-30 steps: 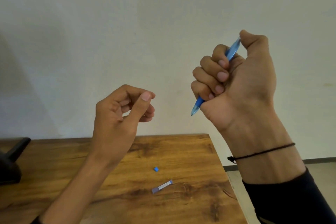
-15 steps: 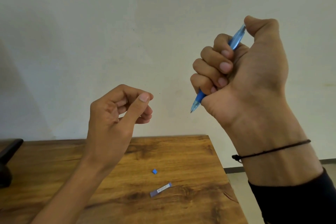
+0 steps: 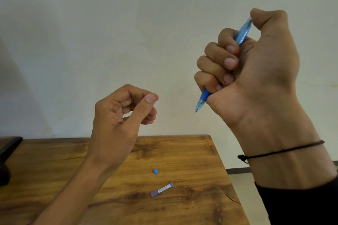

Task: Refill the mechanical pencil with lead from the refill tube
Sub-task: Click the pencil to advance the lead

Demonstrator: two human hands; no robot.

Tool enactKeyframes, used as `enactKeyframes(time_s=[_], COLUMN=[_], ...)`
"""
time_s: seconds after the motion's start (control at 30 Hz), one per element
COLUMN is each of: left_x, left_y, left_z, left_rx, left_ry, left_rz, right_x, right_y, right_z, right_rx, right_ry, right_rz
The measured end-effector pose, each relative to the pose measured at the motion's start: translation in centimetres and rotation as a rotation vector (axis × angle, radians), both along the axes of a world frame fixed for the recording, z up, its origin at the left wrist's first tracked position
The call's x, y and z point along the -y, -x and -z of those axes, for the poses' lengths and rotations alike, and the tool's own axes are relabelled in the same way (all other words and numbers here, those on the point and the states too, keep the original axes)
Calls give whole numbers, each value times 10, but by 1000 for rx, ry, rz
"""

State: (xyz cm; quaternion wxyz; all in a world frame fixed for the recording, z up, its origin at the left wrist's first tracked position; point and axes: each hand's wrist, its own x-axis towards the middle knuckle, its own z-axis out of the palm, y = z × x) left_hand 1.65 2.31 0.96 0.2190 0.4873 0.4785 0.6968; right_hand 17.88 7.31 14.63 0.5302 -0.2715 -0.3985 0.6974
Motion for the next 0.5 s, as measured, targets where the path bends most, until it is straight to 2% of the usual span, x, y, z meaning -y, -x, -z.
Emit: enactKeyframes(time_s=[0.5], left_x=[1], left_y=[0], left_z=[-2], left_rx=[-21], left_ry=[-30], left_rz=[2], right_x=[-2], right_y=[4], right_z=[4], right_rx=[11], right_ry=[16], right_rz=[-11])
